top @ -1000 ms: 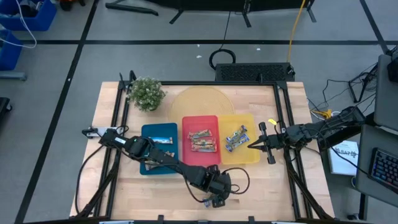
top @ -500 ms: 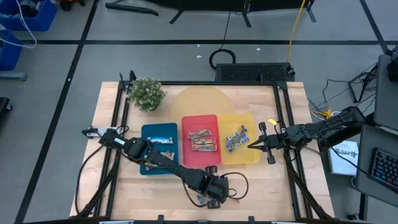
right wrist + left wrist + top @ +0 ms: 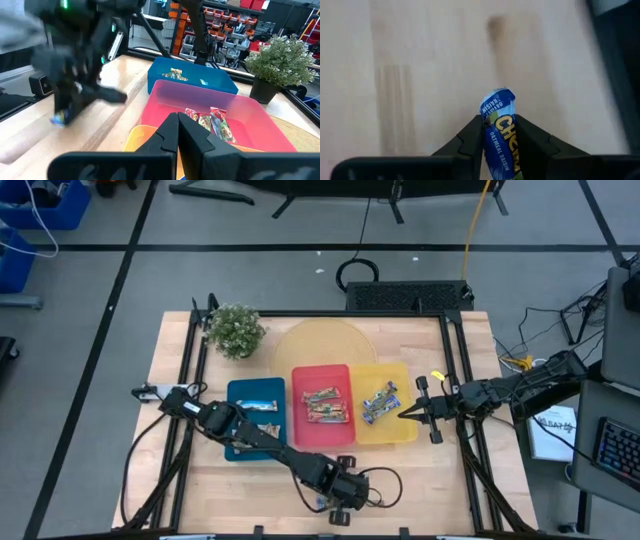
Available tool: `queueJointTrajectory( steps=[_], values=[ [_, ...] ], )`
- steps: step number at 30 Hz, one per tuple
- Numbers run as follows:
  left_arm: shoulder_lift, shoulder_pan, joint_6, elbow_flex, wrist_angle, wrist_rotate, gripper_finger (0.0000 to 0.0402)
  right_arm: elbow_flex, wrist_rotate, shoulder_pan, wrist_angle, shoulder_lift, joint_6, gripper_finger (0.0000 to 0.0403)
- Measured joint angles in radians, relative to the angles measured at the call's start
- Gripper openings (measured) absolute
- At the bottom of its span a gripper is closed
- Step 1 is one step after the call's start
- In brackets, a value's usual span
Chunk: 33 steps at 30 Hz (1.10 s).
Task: Pick and place Granola Bars by type
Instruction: Put the blue granola bar into the yellow bin
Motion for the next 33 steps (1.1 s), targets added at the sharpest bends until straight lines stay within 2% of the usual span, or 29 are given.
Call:
queueJointTrajectory(
  steps=[8,14,19,24,29,33],
  values=[
    [-0.118,0.058,0.136,0.013,0.06,-0.03,0.0097,0.0,0.0,0.0,0.001,0.0,-0.002,0.0],
    [-0.196,0.182,0.313,0.017,0.063,-0.04,0.0097,0.0,0.0,0.0,0.009,0.0,-0.006,0.0],
    [-0.197,0.334,0.417,0.015,0.105,-0.032,0.0097,0.0,0.0,0.0,0.011,0.0,-0.006,0.0],
    [-0.168,0.468,0.468,0.017,0.169,0.055,0.0097,0.0,0.0,0.0,0.015,0.0,-0.026,0.0],
    [-0.118,0.533,0.54,0.016,0.237,0.146,0.0097,0.0,0.0,0.0,0.016,0.0,-0.059,0.0],
    [-0.07,0.565,0.567,0.018,0.232,0.15,0.0097,0.0,0.0,0.0,0.024,0.0,-0.068,0.0]
  ],
)
